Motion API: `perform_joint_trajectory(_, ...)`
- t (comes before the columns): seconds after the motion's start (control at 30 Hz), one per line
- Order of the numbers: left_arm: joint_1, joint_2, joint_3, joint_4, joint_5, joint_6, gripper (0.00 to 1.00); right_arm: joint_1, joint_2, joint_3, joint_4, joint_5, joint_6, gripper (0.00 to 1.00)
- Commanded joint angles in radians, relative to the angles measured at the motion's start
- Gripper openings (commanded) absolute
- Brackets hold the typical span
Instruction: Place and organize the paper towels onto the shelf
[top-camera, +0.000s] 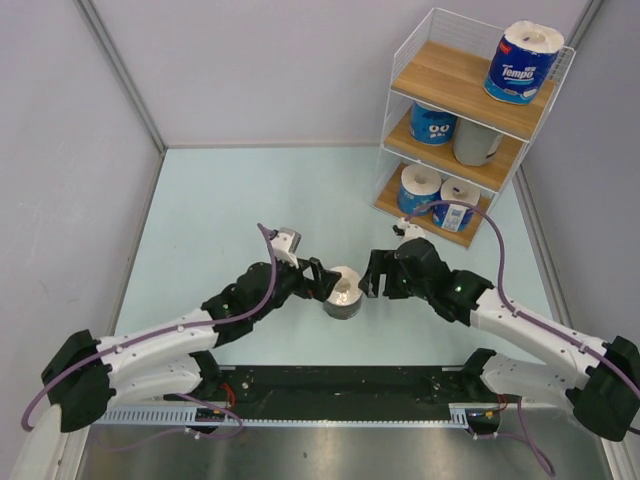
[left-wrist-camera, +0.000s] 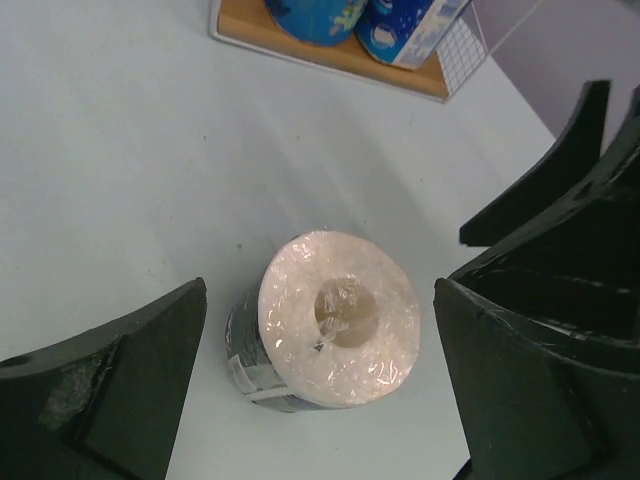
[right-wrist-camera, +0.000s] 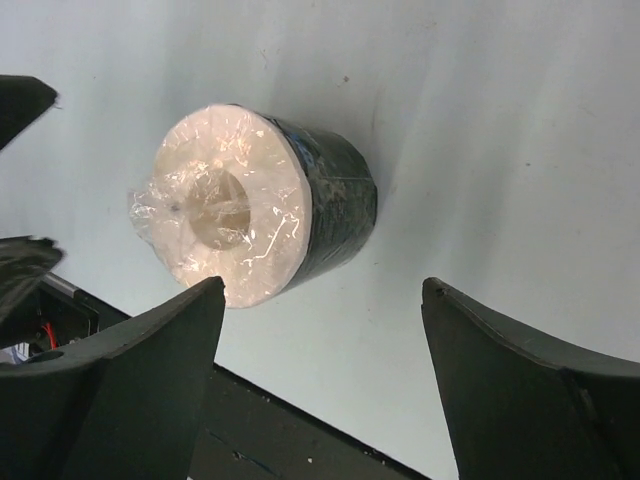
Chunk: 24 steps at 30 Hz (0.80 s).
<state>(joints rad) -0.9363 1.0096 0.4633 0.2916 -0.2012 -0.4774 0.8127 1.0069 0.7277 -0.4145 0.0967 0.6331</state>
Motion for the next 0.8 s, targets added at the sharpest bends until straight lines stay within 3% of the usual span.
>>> perform_joint_trajectory(0.0, -0.007, -0.077, -0.009, -0.023, -0.079, 0.013, 1.00, 0.022, 0.058, 0.036, 0.124, 0.012, 0.033, 0.84)
perform_joint_trajectory(0.53, -0.006, -0.229, -0.075, -0.157, -0.243, 0.006, 1.00, 0.077, 0.242, 0.073, 0.221, 0.078, 0.076, 0.84)
perform_joint_trajectory(0.77, -0.006, -0.253, -0.086, -0.193, -0.280, 0.002, 1.00, 0.080, 0.301, 0.091, 0.212, 0.092, 0.076, 0.78)
